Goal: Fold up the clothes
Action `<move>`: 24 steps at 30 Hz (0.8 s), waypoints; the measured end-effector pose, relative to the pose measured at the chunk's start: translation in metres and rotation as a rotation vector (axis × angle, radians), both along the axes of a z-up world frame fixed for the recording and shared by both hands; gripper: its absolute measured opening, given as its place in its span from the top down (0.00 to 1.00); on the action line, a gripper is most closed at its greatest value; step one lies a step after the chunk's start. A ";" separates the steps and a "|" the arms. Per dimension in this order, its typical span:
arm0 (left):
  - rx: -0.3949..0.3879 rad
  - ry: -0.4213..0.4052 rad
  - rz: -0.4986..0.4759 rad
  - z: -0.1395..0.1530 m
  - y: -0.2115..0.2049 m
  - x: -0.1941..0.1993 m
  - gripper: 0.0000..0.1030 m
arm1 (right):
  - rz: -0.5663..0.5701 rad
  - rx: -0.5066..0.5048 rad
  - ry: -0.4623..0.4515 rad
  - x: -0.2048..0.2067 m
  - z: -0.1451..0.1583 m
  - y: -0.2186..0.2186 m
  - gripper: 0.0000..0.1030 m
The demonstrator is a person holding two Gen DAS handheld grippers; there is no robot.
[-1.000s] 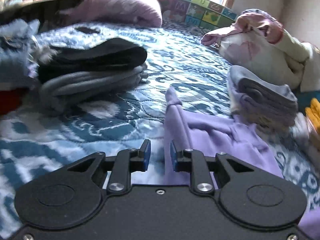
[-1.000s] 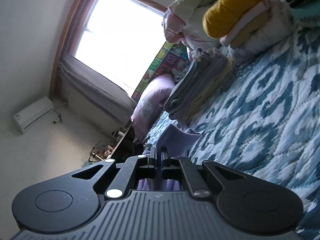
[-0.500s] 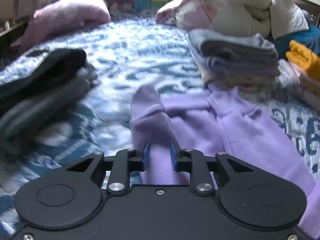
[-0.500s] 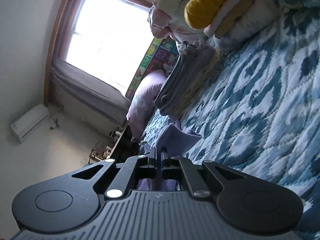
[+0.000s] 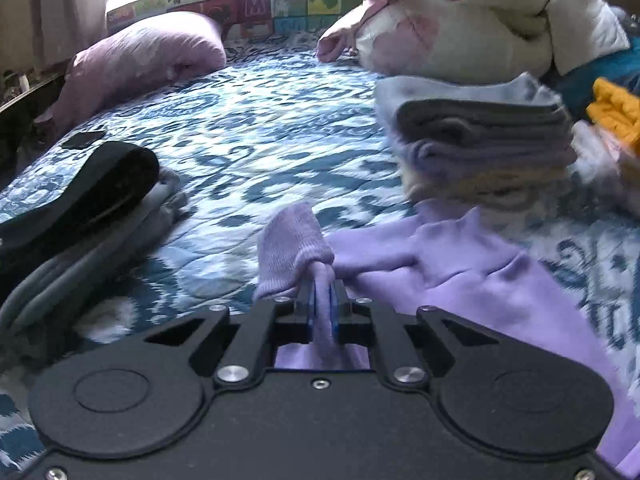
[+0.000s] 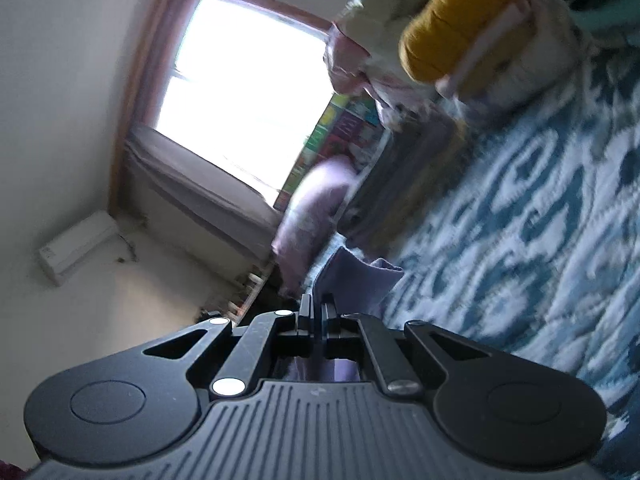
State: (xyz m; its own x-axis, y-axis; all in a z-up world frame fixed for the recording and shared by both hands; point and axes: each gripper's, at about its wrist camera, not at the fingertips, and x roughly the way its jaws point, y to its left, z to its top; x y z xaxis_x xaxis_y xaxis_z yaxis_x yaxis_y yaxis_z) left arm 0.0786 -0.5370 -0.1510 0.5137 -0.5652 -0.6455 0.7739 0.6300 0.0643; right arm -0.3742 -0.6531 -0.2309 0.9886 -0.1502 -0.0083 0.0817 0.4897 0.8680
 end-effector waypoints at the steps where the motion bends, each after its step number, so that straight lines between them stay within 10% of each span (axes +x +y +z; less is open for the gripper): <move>1: 0.033 0.007 0.000 -0.008 -0.008 0.002 0.94 | 0.005 0.008 -0.011 -0.001 0.000 -0.002 0.95; 7: 0.055 0.086 -0.070 -0.013 -0.006 0.007 0.65 | 0.014 0.087 0.018 0.004 -0.012 -0.011 0.95; 13: -0.084 0.033 0.001 0.024 0.029 0.022 0.86 | 0.022 0.097 0.024 0.007 -0.014 -0.010 0.95; 21: 0.136 -0.044 -0.036 -0.030 -0.039 0.036 0.92 | 0.035 0.105 0.045 0.016 -0.017 -0.009 0.95; 24: 0.107 0.009 0.013 -0.021 -0.040 0.044 0.92 | 0.042 0.108 0.052 0.021 -0.019 -0.010 0.95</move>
State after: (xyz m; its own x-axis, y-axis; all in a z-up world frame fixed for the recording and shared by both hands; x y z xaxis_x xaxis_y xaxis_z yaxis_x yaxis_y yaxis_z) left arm 0.1223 -0.5768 -0.1723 0.5144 -0.4859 -0.7066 0.7666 0.6298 0.1249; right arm -0.3536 -0.6628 -0.2496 0.9918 -0.1037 -0.0740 0.1096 0.3974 0.9111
